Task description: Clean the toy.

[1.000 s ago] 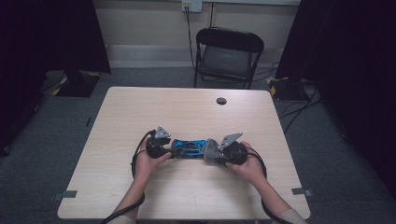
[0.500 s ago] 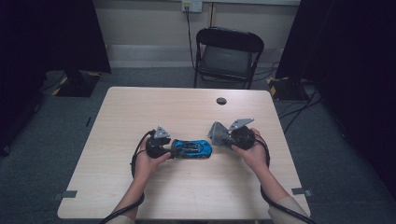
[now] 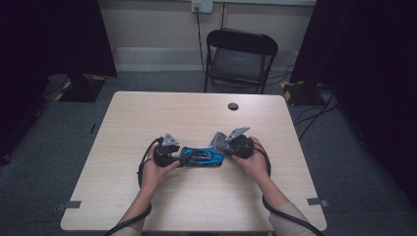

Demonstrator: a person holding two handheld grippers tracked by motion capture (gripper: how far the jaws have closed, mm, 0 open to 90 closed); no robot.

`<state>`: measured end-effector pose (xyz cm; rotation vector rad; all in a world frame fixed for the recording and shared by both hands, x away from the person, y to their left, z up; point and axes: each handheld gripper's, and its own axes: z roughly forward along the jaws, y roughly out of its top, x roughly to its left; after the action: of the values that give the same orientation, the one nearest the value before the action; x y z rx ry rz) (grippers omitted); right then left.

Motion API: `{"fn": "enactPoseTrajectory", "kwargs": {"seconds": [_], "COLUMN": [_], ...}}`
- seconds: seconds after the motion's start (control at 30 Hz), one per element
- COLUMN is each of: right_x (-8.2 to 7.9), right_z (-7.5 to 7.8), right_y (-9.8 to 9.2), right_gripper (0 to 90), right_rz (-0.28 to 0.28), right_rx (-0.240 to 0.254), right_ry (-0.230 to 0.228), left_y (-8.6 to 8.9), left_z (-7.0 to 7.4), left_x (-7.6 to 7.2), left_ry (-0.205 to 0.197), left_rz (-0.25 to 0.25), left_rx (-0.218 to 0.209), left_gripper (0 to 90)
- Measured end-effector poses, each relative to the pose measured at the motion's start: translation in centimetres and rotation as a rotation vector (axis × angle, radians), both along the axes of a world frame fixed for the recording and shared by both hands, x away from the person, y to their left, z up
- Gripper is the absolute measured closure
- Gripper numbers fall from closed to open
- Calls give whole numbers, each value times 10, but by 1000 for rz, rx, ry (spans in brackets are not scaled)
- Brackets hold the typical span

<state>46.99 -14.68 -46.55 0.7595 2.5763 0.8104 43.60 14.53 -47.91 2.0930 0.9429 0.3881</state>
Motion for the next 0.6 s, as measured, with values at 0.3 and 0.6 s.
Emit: {"fn": "enactPoseTrajectory", "kwargs": {"seconds": [0.3,0.6], "right_x": [-28,-49], "right_z": [-1,-2], "right_y": [-8,-19], "right_gripper": [727,727], "right_rz": [34,65], "right_rx": [26,50], "right_ry": [17,42], "left_y": [-2,-3], "left_z": [1,2], "left_x": [-1,0], "left_ry": [13,16], "left_rz": [11,7], "left_rx": [-9,3], "left_gripper": [373,374]}}
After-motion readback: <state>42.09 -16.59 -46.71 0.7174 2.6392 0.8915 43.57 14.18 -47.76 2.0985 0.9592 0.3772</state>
